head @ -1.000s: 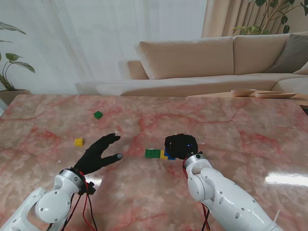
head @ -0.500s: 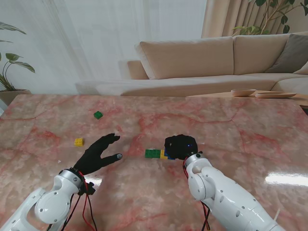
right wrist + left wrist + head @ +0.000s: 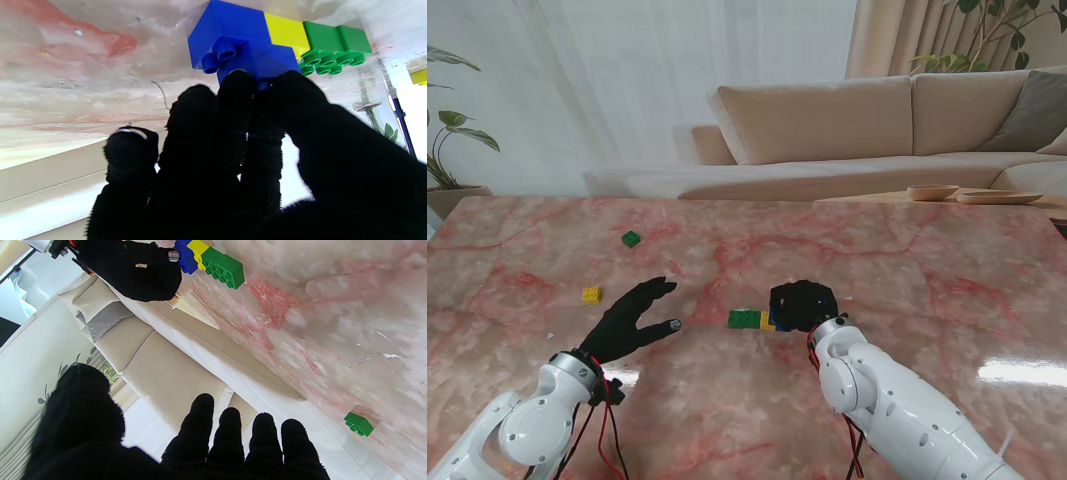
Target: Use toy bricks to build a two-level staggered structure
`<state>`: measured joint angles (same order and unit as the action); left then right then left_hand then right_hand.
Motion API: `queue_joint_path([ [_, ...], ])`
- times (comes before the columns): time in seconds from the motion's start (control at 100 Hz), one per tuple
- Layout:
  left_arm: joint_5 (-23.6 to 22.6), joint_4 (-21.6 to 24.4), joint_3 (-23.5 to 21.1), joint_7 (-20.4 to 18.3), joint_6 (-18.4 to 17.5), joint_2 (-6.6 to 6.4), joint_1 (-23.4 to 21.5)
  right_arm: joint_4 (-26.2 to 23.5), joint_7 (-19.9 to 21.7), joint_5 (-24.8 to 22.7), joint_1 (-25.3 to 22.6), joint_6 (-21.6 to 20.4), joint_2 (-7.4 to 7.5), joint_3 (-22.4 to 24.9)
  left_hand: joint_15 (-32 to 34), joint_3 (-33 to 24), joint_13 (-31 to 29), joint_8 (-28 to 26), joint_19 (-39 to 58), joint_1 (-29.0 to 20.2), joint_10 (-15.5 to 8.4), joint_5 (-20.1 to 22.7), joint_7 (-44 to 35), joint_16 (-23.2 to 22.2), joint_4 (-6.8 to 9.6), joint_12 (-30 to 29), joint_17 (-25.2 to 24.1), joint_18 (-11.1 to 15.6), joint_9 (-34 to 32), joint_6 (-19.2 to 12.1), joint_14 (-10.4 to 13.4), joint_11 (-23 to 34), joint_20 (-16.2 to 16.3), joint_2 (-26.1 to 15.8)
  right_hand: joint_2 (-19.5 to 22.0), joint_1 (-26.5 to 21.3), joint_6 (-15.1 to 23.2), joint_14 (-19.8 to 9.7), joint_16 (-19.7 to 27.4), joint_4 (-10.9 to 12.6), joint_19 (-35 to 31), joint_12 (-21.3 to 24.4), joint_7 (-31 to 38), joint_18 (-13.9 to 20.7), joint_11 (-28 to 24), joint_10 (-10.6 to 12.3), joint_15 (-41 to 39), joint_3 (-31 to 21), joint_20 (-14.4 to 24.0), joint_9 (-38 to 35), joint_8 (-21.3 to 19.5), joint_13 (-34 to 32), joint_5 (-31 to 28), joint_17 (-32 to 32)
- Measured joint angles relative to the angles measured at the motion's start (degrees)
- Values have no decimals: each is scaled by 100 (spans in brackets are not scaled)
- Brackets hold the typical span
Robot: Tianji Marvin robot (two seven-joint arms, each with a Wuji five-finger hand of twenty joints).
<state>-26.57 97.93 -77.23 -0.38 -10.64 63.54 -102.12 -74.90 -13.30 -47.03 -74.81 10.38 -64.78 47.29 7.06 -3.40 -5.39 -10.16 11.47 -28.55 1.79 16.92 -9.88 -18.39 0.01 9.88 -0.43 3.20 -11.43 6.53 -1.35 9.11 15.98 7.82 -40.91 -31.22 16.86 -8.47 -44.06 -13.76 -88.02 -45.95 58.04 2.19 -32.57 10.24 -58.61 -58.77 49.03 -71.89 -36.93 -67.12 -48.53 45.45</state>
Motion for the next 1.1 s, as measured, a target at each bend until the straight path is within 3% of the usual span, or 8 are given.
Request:
queue_joint_path([
  [0.29,-11,11,17,-3,2,-3,3,31,53,57,33,-112,20,0,0,0,0,0,0,0,0,0,0,0,0,1,0,0,0,0,0,1,0,0,-13,74,-7,36,0,-6,-1,2,118,-55,-23,-26,79,-154,-1,-21,-7,-33,64,-155],
  [0.5,-26,14,25,12,-2,-3,3,-120,691,157,131,-145,101,31,0,0,0,-14,0,0,0,0,-1,0,0,2,0,0,0,0,0,2,0,0,49,98,-7,58,0,-85,13,59,243,-57,-30,-33,209,-291,-1,57,-12,104,271,-386],
  [0.85,-29,23,20,2,-3,-3,3,-11,670,243,241,-304,136,-56,0,0,0,-89,0,0,0,0,-11,0,0,3,0,0,0,0,0,58,0,0,61,104,-7,80,0,-108,88,77,348,-57,-249,-36,290,-291,-1,97,-10,279,290,-507],
  [0.94,-28,24,23,1,-3,-4,3,50,525,189,212,-471,131,-19,0,0,0,-90,0,0,0,0,-18,0,0,4,0,0,0,0,0,58,0,0,136,167,-8,80,0,-108,158,77,344,-43,-248,-56,352,-291,-1,221,69,360,317,-552],
  [1.1,-26,24,35,10,-2,-4,9,219,-118,76,73,-659,82,28,0,0,0,-90,0,0,0,0,-68,0,0,4,0,0,0,0,0,59,0,0,144,167,-6,83,0,-108,231,77,180,-2,84,-158,417,-291,-1,468,228,477,354,-622],
])
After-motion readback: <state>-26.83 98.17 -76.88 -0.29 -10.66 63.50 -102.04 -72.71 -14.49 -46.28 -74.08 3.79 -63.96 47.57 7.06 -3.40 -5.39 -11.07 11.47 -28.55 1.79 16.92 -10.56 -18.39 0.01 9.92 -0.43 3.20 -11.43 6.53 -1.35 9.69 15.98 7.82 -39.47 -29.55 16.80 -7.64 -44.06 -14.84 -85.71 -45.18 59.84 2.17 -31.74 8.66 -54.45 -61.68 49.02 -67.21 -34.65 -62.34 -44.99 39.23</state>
